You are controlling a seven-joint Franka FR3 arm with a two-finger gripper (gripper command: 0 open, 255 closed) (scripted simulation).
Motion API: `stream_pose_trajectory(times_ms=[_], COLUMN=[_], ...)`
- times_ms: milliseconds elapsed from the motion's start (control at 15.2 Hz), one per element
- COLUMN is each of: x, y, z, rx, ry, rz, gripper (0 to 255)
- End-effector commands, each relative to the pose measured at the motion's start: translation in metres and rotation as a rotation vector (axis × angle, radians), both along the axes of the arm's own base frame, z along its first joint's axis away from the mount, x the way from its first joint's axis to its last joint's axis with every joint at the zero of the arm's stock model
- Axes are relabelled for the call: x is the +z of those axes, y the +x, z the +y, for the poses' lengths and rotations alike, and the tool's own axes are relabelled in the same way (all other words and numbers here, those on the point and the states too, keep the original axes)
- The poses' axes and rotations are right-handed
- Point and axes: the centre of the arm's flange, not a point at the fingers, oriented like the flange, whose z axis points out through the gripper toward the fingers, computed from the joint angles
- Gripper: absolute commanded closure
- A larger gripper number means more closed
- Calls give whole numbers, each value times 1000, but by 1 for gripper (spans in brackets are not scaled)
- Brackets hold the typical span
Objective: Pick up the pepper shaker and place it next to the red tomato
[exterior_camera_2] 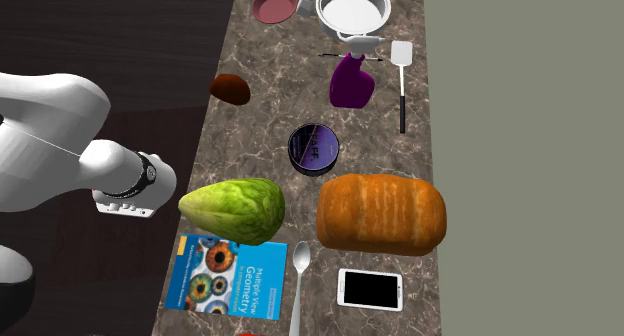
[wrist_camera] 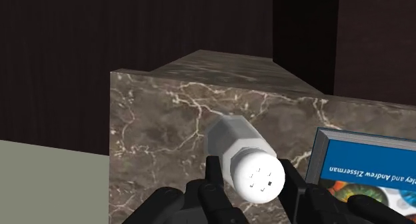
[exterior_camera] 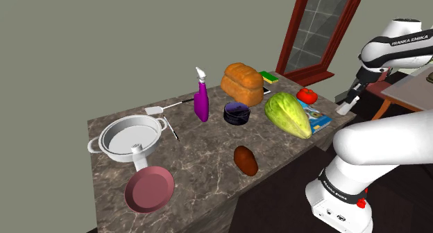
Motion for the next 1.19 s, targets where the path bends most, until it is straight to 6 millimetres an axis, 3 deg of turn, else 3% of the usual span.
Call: stream_pose_trajectory(times_ms=[0, 264, 726, 792, 1122], x=[-12, -35, -35, -35, -35], y=[1, 1, 1, 1, 1], z=[0, 0, 0, 0, 0], rx=[0, 0, 0, 0, 0], ry=[0, 0, 0, 0, 0], rz=[0, 0, 0, 0, 0], gripper=[255, 255, 255, 0, 0])
